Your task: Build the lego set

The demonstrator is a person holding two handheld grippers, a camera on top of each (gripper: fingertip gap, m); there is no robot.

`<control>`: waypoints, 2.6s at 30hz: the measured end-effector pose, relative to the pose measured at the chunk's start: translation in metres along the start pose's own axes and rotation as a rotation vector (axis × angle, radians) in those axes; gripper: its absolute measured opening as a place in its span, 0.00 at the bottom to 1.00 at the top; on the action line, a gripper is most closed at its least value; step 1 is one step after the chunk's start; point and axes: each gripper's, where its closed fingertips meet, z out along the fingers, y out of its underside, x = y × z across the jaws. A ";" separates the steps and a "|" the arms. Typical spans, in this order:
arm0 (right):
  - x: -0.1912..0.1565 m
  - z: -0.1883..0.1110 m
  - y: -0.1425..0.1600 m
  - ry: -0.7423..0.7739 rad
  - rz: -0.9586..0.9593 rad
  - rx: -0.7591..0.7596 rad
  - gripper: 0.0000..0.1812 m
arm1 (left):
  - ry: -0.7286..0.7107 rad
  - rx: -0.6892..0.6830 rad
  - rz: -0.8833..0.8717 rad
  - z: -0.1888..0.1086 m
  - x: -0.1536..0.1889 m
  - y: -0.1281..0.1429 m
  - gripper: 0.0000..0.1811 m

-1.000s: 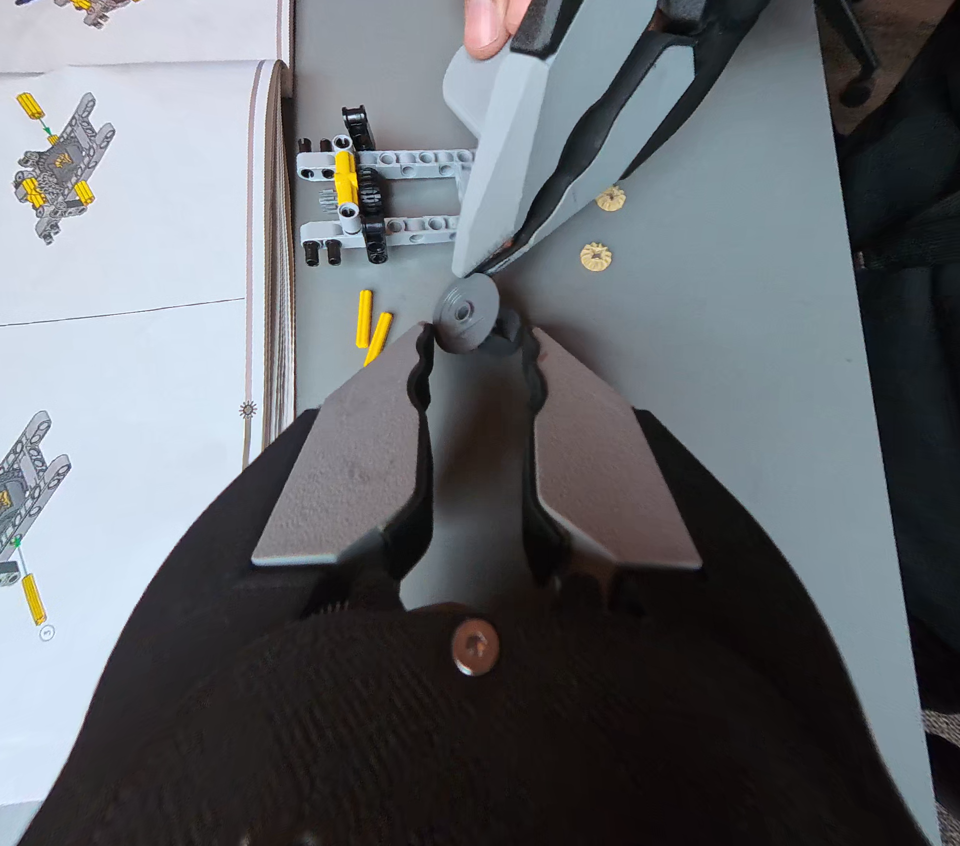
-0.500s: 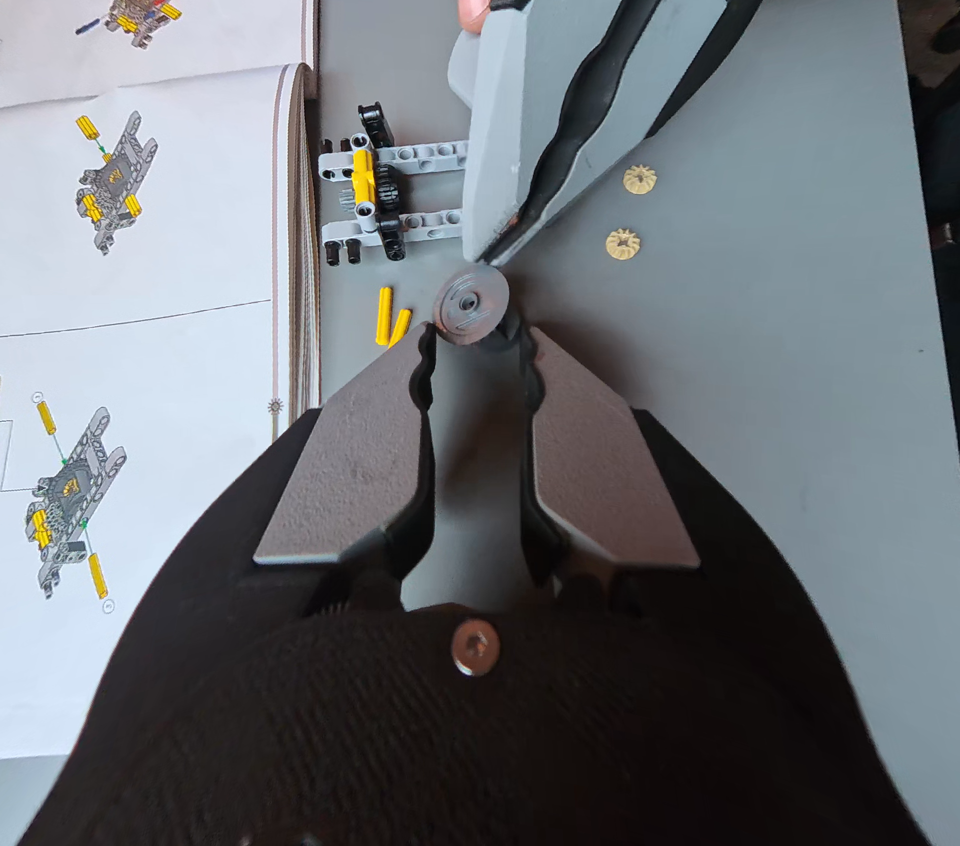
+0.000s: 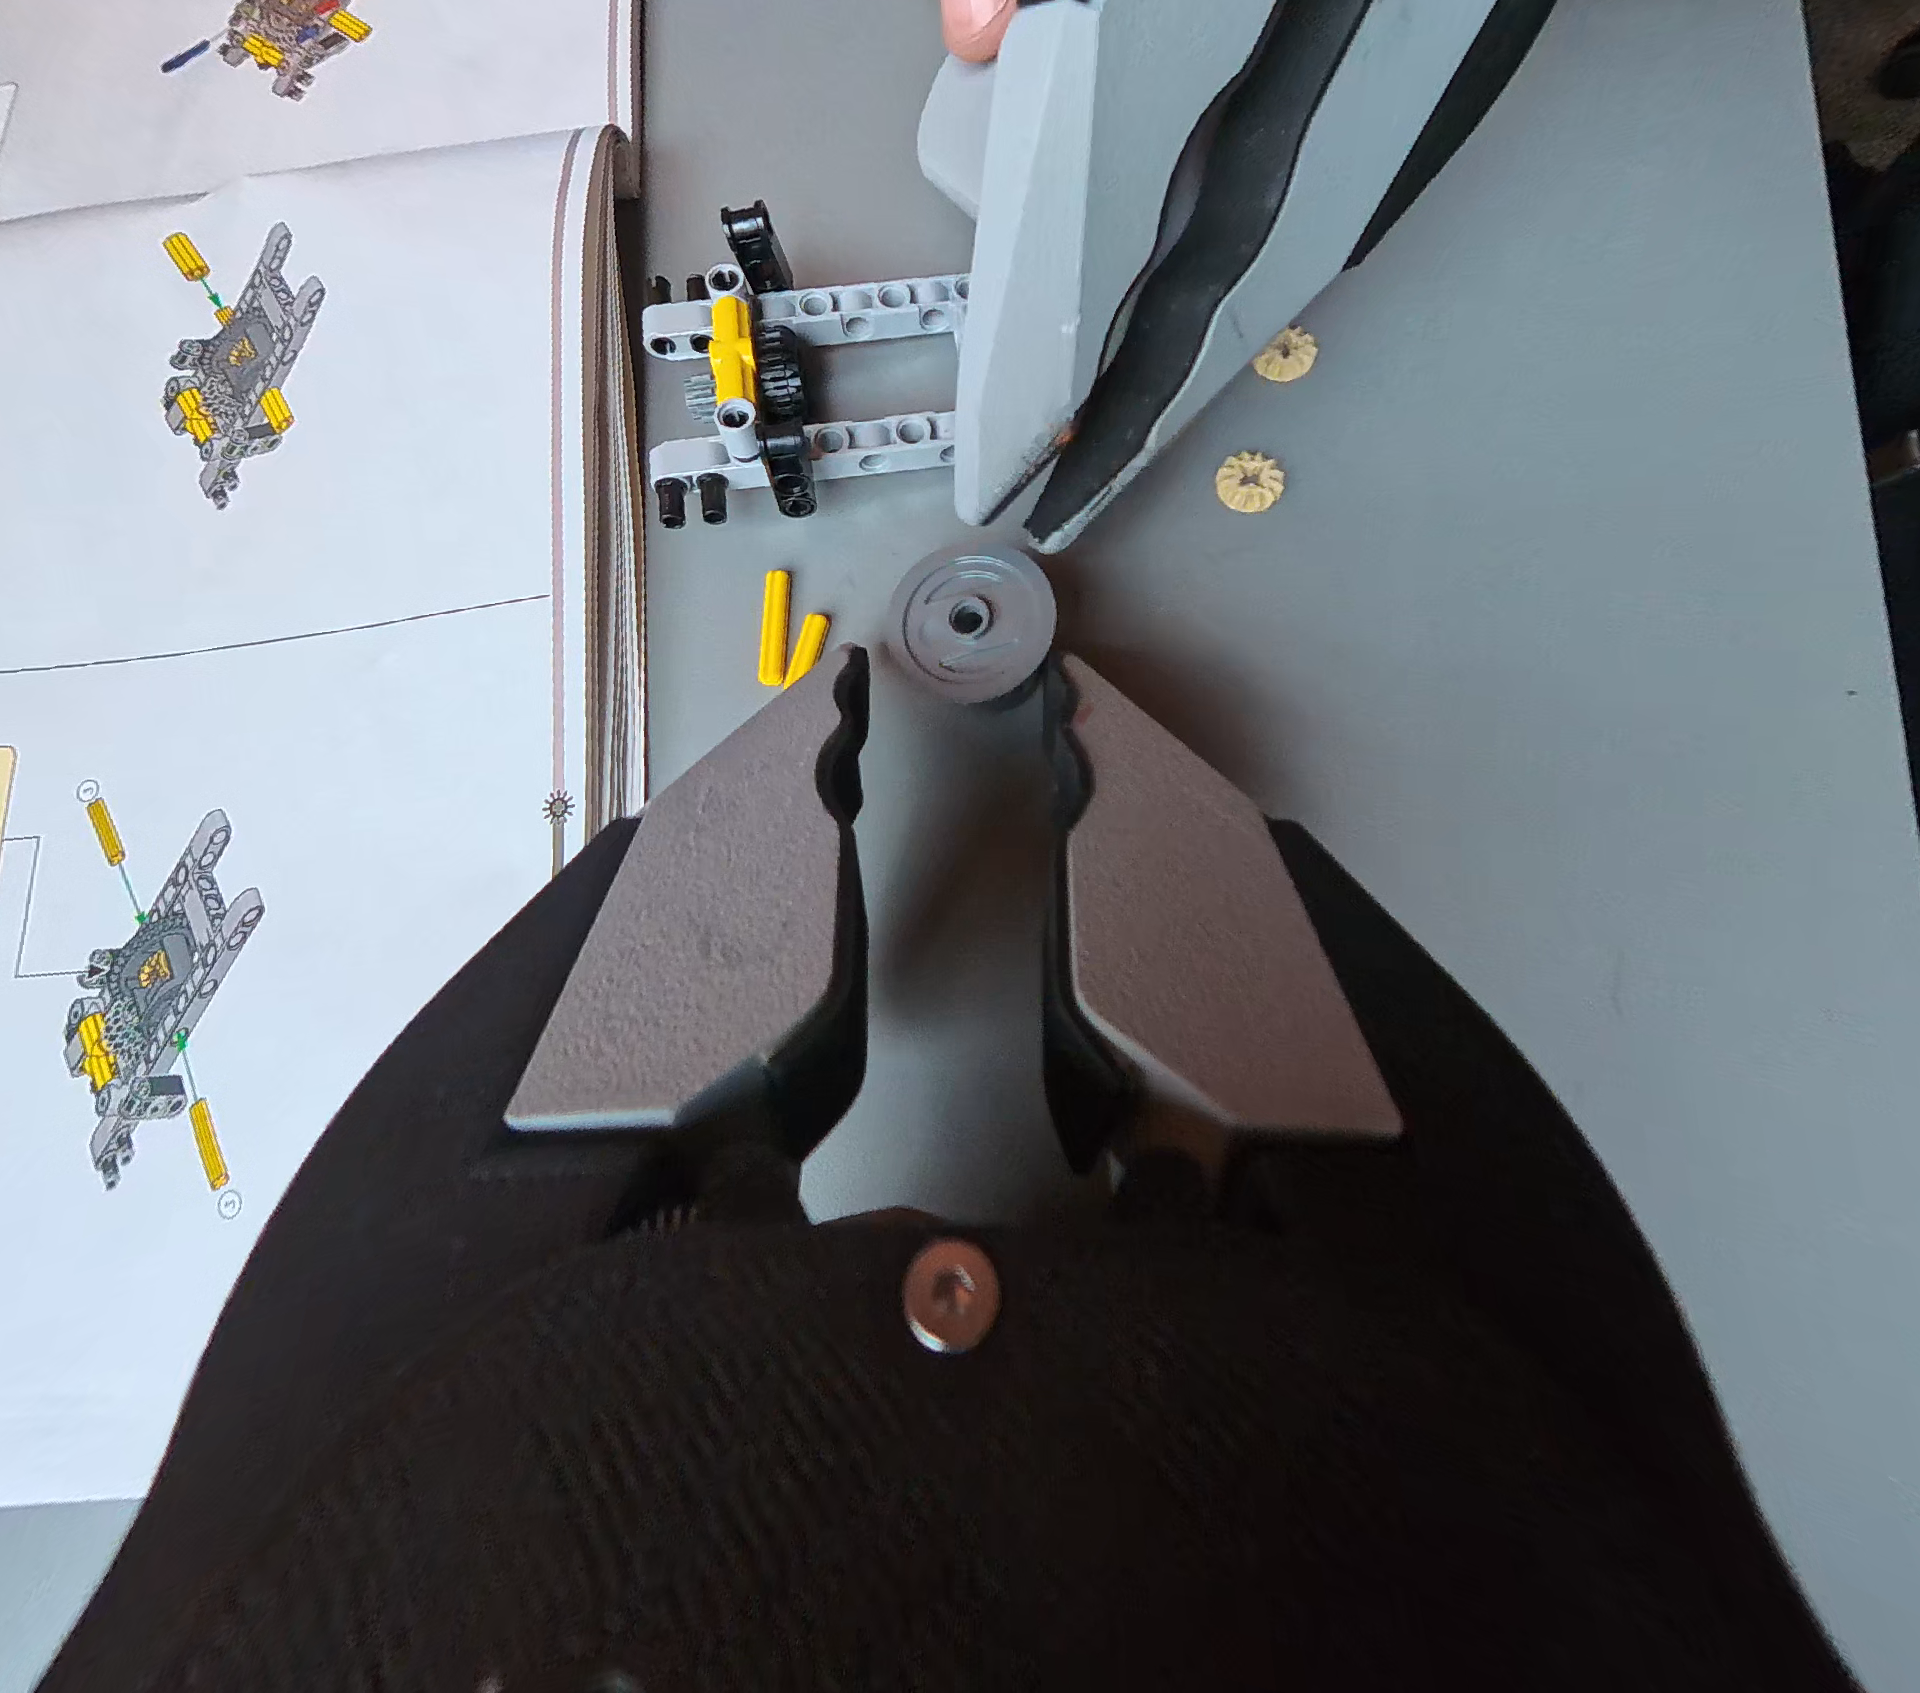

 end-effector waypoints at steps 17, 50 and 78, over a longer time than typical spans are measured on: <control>-0.001 -0.024 0.000 -0.127 0.201 0.121 0.02 | 0.022 -0.001 -0.011 -0.002 0.002 0.002 0.18; 0.017 -0.037 -0.007 -0.221 0.523 0.309 0.00 | -0.078 0.006 -0.089 -0.022 -0.041 0.014 0.09; 0.040 -0.026 0.001 -0.169 0.677 0.290 0.00 | 0.149 0.098 -0.179 -0.020 -0.023 -0.015 0.01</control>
